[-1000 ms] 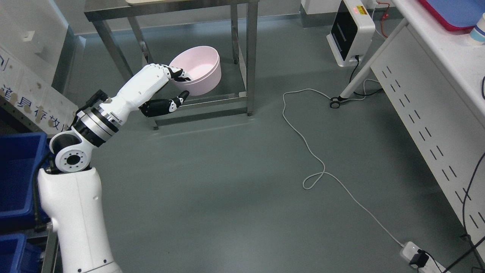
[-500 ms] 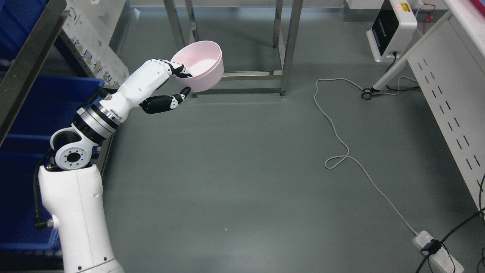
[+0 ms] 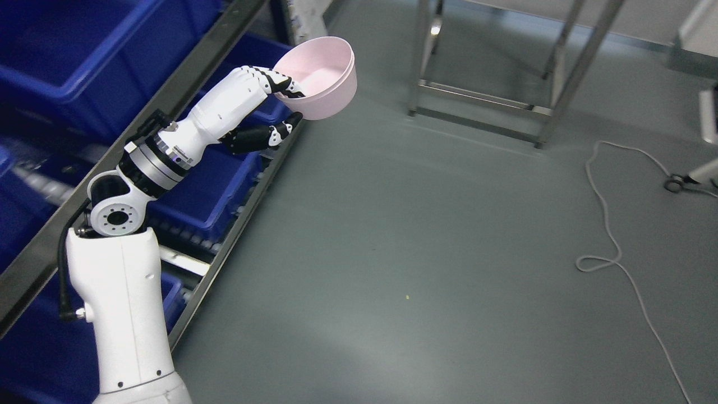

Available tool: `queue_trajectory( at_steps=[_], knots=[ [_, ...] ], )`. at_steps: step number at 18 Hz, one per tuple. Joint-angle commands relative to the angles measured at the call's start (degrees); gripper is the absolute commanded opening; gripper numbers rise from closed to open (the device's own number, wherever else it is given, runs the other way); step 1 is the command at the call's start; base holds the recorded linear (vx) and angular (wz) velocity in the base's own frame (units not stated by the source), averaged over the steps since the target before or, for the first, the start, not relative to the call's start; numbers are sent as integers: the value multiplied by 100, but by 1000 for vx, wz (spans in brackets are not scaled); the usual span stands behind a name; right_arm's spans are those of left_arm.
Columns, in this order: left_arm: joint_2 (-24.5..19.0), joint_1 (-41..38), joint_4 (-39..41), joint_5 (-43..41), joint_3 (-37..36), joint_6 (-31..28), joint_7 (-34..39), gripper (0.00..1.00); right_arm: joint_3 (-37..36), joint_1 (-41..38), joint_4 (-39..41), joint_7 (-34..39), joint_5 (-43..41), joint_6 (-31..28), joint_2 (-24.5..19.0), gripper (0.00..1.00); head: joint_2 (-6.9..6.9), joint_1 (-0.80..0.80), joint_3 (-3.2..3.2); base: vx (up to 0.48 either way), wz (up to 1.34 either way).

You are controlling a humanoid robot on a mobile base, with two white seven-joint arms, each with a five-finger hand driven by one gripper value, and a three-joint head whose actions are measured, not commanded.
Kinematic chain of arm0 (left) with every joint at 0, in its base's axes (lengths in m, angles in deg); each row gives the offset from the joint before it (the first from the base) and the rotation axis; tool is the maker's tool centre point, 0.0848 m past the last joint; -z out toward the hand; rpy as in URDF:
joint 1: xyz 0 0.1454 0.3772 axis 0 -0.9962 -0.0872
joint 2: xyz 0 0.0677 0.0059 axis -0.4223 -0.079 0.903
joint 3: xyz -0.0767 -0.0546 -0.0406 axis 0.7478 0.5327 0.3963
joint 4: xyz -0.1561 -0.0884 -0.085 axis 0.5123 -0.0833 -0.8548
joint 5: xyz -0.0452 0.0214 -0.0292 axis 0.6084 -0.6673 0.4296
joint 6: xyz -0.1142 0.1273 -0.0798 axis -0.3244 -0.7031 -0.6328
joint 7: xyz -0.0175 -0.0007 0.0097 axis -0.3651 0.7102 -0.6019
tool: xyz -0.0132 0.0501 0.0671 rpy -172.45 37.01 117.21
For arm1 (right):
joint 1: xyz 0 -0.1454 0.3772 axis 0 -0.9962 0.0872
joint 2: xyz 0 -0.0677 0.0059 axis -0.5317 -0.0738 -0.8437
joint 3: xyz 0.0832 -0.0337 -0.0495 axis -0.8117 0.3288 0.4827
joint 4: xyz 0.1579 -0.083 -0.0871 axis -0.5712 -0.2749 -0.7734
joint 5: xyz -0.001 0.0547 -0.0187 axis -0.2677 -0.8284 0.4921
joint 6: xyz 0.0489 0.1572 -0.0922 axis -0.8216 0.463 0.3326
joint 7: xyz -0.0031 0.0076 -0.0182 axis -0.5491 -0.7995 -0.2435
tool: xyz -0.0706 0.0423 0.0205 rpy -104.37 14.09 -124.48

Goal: Stack pink IKEA bowls on left shelf middle
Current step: 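Carry the stacked bowls in the left hand while turning toward the blue bins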

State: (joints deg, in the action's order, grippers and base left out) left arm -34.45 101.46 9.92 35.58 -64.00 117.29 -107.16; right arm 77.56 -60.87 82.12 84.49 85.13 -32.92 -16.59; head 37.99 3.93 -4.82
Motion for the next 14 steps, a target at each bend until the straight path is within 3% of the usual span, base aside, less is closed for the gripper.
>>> queue_trajectory(
  at_steps=[1, 7, 14],
  knots=[
    [-97, 328, 160, 124, -269, -76, 0, 4, -61, -1, 0, 1, 44, -3, 100, 100, 0, 0, 0, -228, 1177],
    [-97, 688, 195, 132, -278, -427, 141, 5, -61, -1, 0, 1, 44, -3, 100, 100, 0, 0, 0, -119, 1128],
    [-97, 1242, 239, 71, -313, -1182, 106, 5, -61, -1, 0, 1, 44, -3, 100, 100, 0, 0, 0, 5, 669]
  ],
)
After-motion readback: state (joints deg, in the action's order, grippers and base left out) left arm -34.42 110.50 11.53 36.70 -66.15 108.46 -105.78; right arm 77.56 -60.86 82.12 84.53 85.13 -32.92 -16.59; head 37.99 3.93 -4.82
